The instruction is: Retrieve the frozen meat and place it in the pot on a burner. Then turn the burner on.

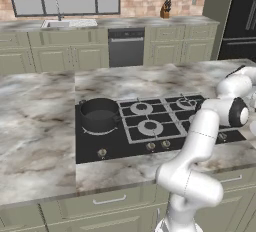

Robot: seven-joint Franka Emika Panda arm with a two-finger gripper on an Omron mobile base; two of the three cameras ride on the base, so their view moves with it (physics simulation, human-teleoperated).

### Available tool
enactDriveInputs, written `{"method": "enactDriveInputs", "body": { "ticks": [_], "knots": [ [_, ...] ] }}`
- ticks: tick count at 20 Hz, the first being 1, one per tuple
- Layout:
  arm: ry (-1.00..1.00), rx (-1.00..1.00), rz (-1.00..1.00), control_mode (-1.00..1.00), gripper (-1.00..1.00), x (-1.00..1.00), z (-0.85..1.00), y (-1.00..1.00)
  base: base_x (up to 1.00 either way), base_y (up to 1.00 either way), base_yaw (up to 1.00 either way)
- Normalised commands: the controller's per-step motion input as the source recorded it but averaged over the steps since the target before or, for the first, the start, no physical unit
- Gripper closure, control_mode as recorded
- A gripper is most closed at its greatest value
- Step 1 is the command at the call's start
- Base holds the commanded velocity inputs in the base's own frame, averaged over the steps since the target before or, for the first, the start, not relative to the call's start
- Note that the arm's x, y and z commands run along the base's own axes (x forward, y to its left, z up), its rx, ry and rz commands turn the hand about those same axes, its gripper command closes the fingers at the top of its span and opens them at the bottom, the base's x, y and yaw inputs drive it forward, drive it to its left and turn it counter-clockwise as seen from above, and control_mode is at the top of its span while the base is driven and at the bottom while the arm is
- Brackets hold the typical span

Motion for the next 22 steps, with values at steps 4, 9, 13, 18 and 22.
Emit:
{"method": "enactDriveInputs", "body": {
  "ticks": [4, 9, 13, 18, 22],
  "knots": [
    [0.0, 0.0, 0.03, -1.0, -1.0, 0.0, -0.28, -0.18, 0.0, 0.0, 0.0],
    [0.0, 0.0, 0.03, -1.0, -1.0, 0.0, -0.36, -0.14, 0.0, 0.0, 0.0],
    [0.0, 0.0, 0.03, -1.0, -1.0, 0.0, -0.32, -0.17, 0.0, 0.0, 0.0],
    [0.0, 0.0, 0.03, -1.0, -1.0, 0.0, -0.28, -0.24, 0.0, 0.0, 0.0],
    [0.0, 0.0, 0.03, -1.0, -1.0, -0.04, -0.25, -0.21, 0.0, 0.0, 0.0]
  ]
}}
